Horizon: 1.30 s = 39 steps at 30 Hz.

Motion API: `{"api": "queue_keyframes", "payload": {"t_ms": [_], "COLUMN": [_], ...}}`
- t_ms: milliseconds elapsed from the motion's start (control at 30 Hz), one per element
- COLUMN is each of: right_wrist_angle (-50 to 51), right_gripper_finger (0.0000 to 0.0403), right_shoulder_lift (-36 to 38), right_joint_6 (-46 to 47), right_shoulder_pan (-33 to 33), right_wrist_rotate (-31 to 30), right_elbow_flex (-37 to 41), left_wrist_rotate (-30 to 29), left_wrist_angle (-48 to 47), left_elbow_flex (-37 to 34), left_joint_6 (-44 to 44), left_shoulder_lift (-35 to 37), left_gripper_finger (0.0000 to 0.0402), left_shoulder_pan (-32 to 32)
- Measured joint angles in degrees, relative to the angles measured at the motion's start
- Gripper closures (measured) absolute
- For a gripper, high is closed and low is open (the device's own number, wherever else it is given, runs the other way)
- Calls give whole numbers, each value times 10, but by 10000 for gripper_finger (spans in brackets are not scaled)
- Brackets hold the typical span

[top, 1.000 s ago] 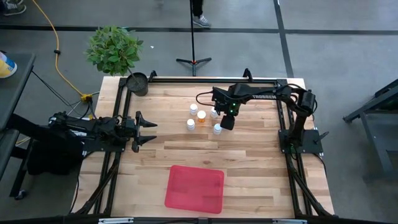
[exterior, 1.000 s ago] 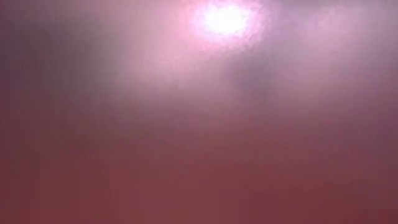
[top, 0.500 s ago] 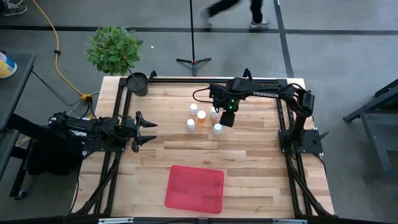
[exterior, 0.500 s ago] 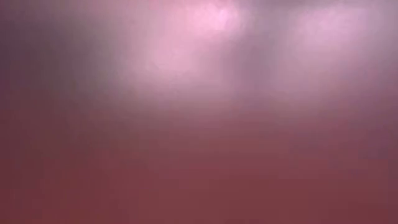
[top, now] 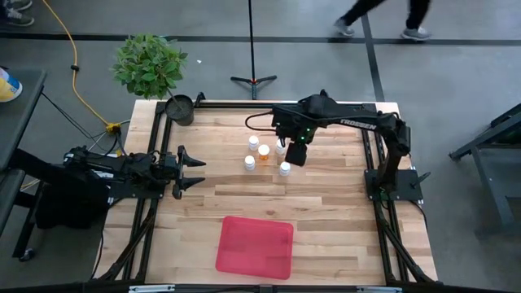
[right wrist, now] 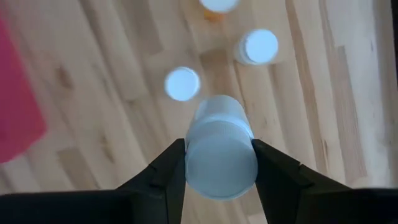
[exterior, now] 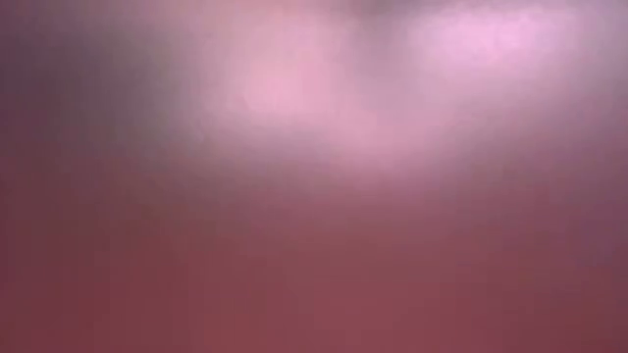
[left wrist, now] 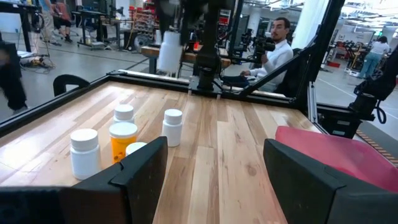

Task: Pick and place pill bottles into a basket
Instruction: Put the white pill bottle into the red bin

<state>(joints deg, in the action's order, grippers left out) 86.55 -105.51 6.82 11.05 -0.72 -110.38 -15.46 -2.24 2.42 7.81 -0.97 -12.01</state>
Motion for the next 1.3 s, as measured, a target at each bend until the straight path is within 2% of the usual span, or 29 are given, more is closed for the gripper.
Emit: {"api": "queue_keyframes", "payload": {"t_ms": [233,467,933,1067,1300], "right_wrist_angle": [21,-9,-208,-219,-223], "right_gripper_finger": [259,259,259,259,259], "right_shoulder_lift": [1,1,-6,-35,-125], "right_joint_6": [54,111,189,220,254], "right_shoulder_pan": [-74,-162,-318,-349,-379], "right_wrist_rotate": [11,26,-1,-10,4], "right_elbow_flex": [-70,-86,-39,-29,-27], "left_wrist_rotate": [0,2,31,35,74], "left_wrist_angle": [0,0,-3,-3,-8], "left_elbow_flex": [0,0,0,0,0], "left_joint_6": [0,4,19,32,35], "left_shoulder_lift": [0,0,0,0,0], "left_gripper_finger": [103,103,103,103,103], "left_shoulder_pan": [0,0,0,0,0]}}
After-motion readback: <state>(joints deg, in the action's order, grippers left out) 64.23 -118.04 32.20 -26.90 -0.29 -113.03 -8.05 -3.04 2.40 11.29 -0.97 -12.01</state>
